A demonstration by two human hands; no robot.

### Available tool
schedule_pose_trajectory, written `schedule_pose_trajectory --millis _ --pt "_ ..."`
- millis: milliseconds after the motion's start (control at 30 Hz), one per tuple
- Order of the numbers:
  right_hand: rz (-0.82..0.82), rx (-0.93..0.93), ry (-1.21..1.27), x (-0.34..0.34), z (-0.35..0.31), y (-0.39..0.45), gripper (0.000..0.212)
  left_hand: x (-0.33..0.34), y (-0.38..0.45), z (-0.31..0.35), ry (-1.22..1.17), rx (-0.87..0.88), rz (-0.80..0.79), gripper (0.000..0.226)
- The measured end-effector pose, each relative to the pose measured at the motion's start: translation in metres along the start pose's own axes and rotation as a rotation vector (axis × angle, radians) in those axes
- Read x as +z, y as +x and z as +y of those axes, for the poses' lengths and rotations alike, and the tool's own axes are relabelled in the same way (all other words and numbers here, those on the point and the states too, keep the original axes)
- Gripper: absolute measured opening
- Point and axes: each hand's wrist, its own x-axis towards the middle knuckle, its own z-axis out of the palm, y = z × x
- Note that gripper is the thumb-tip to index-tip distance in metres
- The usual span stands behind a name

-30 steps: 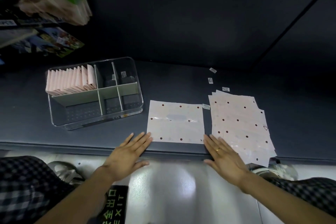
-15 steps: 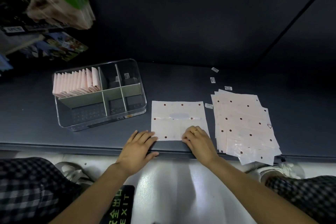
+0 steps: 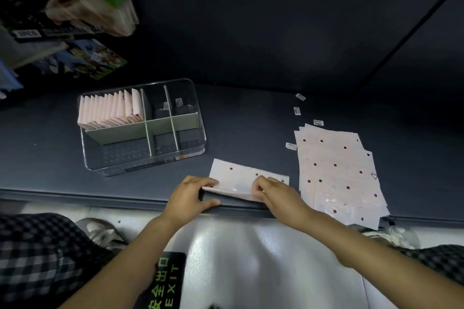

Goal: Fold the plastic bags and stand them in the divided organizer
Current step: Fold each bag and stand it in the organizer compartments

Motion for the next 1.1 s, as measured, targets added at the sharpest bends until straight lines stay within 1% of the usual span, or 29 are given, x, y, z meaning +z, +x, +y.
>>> schedule_pose_trajectory --millis 100,200,267,333,367,467,533,567,600,667,733,867,933,1000,1033,1067,1100 --pt "0.032 0.045 0.097 -0.013 -0.002 0.01 0.014 0.0 0.002 0.004 -0.15 -0.14 0.002 0.054" --pt "0.068 0.135 0.085 -0.018 0.002 0.027 0.005 0.001 0.002 0.011 -0.227 -0.153 0.054 0.057" --pt "0.048 0.216 0.025 -0.017 0.006 0.034 0.018 0.0 0.001 0.016 -0.148 -0.119 0.144 0.06" --pt "0.021 0.24 -0.046 -0.011 0.007 0.036 0.029 0.0 -0.003 0.021 0.038 -0.006 0.248 0.054" --pt "0.014 0.241 -0.063 -0.007 0.006 0.036 0.033 0.002 -0.006 0.025 0.126 0.078 0.268 0.049" --pt "0.011 0.255 -0.043 0.003 0.003 0.038 0.041 0.013 -0.017 0.034 0.284 0.317 0.185 0.037" --pt "0.006 0.267 -0.035 0.007 0.001 0.042 0.044 0.022 -0.024 0.036 0.36 0.448 0.123 0.038" --pt "0.0 0.273 -0.035 0.009 0.0 0.044 0.045 0.026 -0.026 0.034 0.409 0.489 0.088 0.041" --pt "-0.009 0.282 -0.034 0.01 0.0 0.045 0.045 0.029 -0.026 0.033 0.466 0.491 0.044 0.043" --pt "-0.032 0.315 -0.023 0.012 0.0 0.048 0.045 0.033 -0.027 0.029 0.548 0.425 -0.079 0.051" --pt "-0.072 0.368 -0.006 0.012 0.0 0.05 0.043 0.036 -0.027 0.021 0.547 0.36 -0.177 0.055" --pt "-0.147 0.433 -0.067 0.011 -0.002 0.049 0.035 0.04 -0.028 0.019 0.515 0.311 -0.175 0.052" --pt "-0.146 0.447 -0.08 0.014 -0.006 0.043 0.035 0.041 -0.033 0.021 0.409 0.253 -0.089 0.042" --pt "-0.124 0.456 -0.034 0.021 -0.012 0.034 0.027 0.043 -0.041 0.027 0.244 0.129 0.109 0.022" --pt "-0.11 0.47 0.035 0.024 -0.015 0.028 0.021 0.043 -0.045 0.033 0.141 0.012 0.186 0.016" --pt "-0.09 0.49 0.134 0.026 -0.017 0.021 0.018 0.043 -0.048 0.04 0.005 -0.142 0.22 0.019" --pt "-0.069 0.515 0.25 0.028 -0.02 0.015 0.019 0.043 -0.05 0.046 -0.159 -0.303 0.209 0.024"
